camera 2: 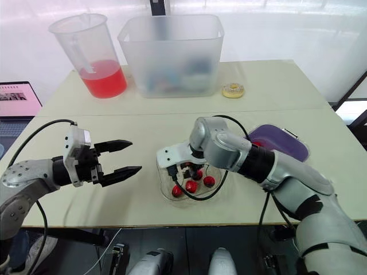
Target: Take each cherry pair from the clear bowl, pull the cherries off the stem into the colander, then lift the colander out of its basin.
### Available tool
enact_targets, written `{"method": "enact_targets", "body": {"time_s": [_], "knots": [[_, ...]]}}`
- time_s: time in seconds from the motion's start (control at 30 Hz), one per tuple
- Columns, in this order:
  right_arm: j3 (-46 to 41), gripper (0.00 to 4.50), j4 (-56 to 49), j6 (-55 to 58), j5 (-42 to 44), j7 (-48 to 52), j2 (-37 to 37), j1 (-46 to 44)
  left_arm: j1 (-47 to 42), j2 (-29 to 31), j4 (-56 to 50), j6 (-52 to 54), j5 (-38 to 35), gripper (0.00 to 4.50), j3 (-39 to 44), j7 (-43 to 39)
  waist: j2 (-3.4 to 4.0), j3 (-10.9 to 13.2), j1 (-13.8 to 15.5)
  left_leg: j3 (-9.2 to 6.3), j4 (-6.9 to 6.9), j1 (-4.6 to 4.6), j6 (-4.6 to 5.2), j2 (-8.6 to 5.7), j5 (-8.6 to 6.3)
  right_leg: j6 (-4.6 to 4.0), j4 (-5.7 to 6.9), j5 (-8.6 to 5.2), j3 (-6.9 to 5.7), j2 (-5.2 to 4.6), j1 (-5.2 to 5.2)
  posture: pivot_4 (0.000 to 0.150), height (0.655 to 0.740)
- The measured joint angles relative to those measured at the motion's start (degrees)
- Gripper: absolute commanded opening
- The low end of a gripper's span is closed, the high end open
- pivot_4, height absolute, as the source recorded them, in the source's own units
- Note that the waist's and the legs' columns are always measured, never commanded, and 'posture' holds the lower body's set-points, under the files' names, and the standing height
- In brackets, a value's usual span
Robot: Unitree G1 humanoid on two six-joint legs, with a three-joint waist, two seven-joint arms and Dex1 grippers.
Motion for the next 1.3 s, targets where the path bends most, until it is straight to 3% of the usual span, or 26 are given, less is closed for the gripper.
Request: {"method": "enact_targets", "body": {"time_s": [0.37, 0.53, 0.67, 1.3], "knots": [[-6.52, 1.60, 1.75, 3.16, 1.36, 2.94, 0.09, -0.54, -1.88, -0.17, 0.76, 0.07, -0.04, 4.50, -1.55, -0.77, 0.00, 0.00, -0.71, -0.02, -0.04, 0.00, 0.00, 0.00, 0.00, 0.00, 0.00, 0.00, 0.00, 0.02, -0.01, 0.150, 0.7400], [-9.60, 1.60, -5.67, 9.12, 5.05, 6.67, -2.90, -1.35, -2.30, -0.14, 1.76, 0.08, 0.00, 4.50, -1.52, -1.44, 0.00, 0.00, -0.54, -0.04, -0.02, 0.00, 0.00, -0.02, 0.00, 0.00, -0.01, 0.00, 0.00, 0.00, 0.02, 0.150, 0.7400], [-9.41, 1.60, -11.28, 12.14, 6.60, 7.30, -4.57, -0.01, -2.45, -0.12, 1.82, 0.09, 0.00, 4.50, -1.54, -1.94, 0.00, 0.00, -0.59, -0.04, -0.03, 0.00, 0.00, -0.01, 0.00, 0.00, 0.00, 0.00, 0.00, 0.00, 0.01, 0.150, 0.7400], [-2.61, 1.60, -14.03, 13.24, 5.79, 3.70, -6.81, 3.70, -3.84, 1.02, 1.81, 1.37, 0.06, 4.50, -2.52, -2.65, 0.00, 0.00, -0.62, -0.02, -0.03, 0.00, 0.00, -0.01, 0.00, 0.00, -0.01, 0.00, 0.00, -0.01, 0.01, 0.150, 0.7400]]}}
